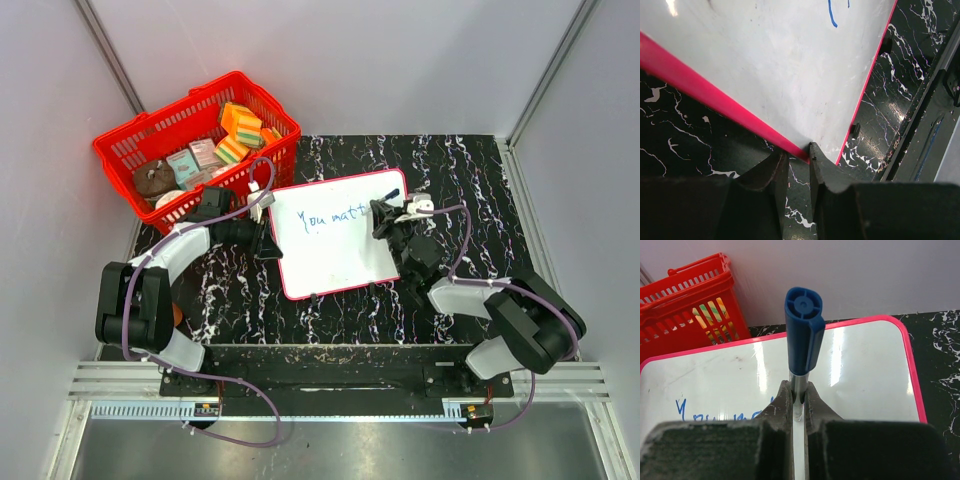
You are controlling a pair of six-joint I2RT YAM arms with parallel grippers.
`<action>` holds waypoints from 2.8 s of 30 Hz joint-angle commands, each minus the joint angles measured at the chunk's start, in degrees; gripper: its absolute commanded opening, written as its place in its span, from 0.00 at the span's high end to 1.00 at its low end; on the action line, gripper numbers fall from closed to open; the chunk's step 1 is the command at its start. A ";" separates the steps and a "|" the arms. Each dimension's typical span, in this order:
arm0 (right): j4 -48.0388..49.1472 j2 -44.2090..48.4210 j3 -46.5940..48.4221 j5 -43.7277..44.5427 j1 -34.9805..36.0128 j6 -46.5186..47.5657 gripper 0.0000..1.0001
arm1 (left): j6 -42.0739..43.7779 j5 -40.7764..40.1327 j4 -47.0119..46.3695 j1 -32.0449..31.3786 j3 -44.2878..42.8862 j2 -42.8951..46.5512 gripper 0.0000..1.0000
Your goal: Write a sentence on the whiteboard
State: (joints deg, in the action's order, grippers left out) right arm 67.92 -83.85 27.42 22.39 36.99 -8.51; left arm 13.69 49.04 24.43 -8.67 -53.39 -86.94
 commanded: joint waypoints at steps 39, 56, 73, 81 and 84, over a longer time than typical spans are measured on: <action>-0.68 3.52 1.67 -1.74 -1.05 1.83 1.00 | 2.74 -0.43 -2.89 -0.65 -0.58 2.74 1.00; -1.91 0.71 2.64 0.37 -1.57 1.13 1.00 | 2.66 -0.52 -2.89 -0.65 -0.49 3.00 1.00; -0.24 1.59 1.41 3.10 -2.98 1.13 1.00 | 2.74 -0.43 -2.89 -0.65 -0.49 3.18 1.00; -0.50 0.71 2.72 1.34 -3.15 0.78 1.00 | 2.92 -0.35 -2.89 -0.65 -0.40 3.18 1.00; -0.68 0.18 2.99 0.29 -3.07 0.43 1.00 | 2.66 -0.26 -2.98 -0.65 -0.49 3.00 1.00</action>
State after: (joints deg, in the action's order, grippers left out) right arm 65.91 -82.63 28.21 23.03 34.44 -7.49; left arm 13.69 48.90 24.43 -8.86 -53.39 -86.28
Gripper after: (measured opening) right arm 0.068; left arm 0.241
